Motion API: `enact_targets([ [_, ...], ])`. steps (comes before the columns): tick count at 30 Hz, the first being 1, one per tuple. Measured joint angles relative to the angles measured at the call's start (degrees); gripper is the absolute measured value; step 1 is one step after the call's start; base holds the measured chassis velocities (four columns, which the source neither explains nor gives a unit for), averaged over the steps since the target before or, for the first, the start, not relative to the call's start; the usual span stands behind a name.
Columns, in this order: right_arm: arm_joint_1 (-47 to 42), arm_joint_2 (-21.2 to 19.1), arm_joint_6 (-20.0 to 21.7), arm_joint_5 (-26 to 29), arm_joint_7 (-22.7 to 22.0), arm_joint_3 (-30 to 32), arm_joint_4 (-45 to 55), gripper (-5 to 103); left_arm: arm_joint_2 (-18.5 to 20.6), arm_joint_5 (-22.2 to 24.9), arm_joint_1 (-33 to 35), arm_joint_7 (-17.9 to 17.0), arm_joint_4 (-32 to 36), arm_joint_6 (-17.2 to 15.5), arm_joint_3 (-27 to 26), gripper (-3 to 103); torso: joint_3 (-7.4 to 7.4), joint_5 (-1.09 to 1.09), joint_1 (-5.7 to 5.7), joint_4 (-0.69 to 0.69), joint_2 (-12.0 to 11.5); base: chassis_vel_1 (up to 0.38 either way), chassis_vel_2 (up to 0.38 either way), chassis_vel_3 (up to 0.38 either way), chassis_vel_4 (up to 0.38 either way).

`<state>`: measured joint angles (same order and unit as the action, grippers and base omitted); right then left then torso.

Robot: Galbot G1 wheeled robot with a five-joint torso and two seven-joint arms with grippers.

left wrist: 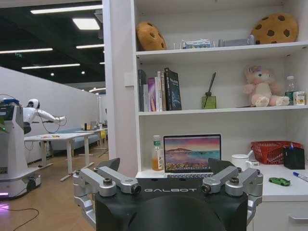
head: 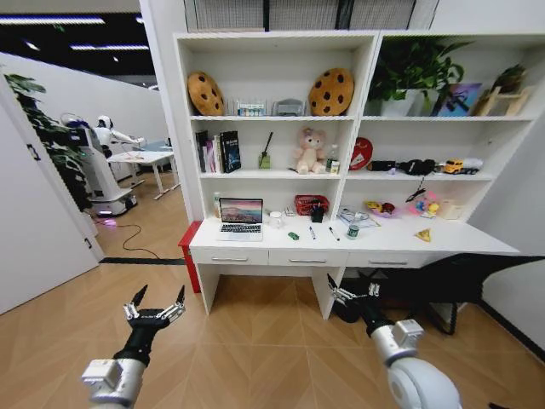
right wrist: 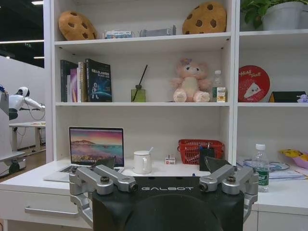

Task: Organize the objects on the table.

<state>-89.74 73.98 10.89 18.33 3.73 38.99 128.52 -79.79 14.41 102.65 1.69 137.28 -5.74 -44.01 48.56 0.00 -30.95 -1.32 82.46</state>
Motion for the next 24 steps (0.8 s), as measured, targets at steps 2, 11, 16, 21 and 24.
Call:
enact_targets([
  [2, 0.04, 0.0, -0.02, -0.14, -0.01, 0.01, 0.0, 100, 0.02, 0.11, -0.07, 0.02, -0.01, -0.02, -0.01, 100, 0.0, 0.0, 0.0, 0.0, 0.0, 0.0, 0.0, 0.0, 0.0],
  [11, -0.4, 0.14, 0.05, -0.52, 0.0, 0.24, -0.02, 100, -0.49, 0.03, -0.24, 0.23, -0.38, -0.04, 0.19, 100, 0.0, 0.0, 0.0, 0.0, 0.0, 0.0, 0.0, 0.0, 0.0],
  [16, -0.24, 0.14, 0.15, -0.52, 0.0, 0.3, -0.12, 100, -0.62, -0.08, -0.16, 0.51, -0.41, -0.04, 0.23, 100, 0.0, 0.0, 0.0, 0.0, 0.0, 0.0, 0.0, 0.0, 0.0],
  [21, -0.06, 0.23, 0.93, -0.93, -0.06, 0.25, -0.14, 100, -0.62, -0.09, -0.14, 0.58, -0.47, 0.03, 0.19, 100, 0.0, 0.0, 0.0, 0.0, 0.0, 0.0, 0.0, 0.0, 0.0],
  [24, -0.03, 0.18, 1.61, -0.99, 0.04, 0.3, -0.14, 100, -0.62, -0.09, -0.1, 0.62, -0.51, 0.1, 0.17, 100, 0.0, 0.0, 0.0, 0.0, 0.0, 0.0, 0.0, 0.0, 0.0],
])
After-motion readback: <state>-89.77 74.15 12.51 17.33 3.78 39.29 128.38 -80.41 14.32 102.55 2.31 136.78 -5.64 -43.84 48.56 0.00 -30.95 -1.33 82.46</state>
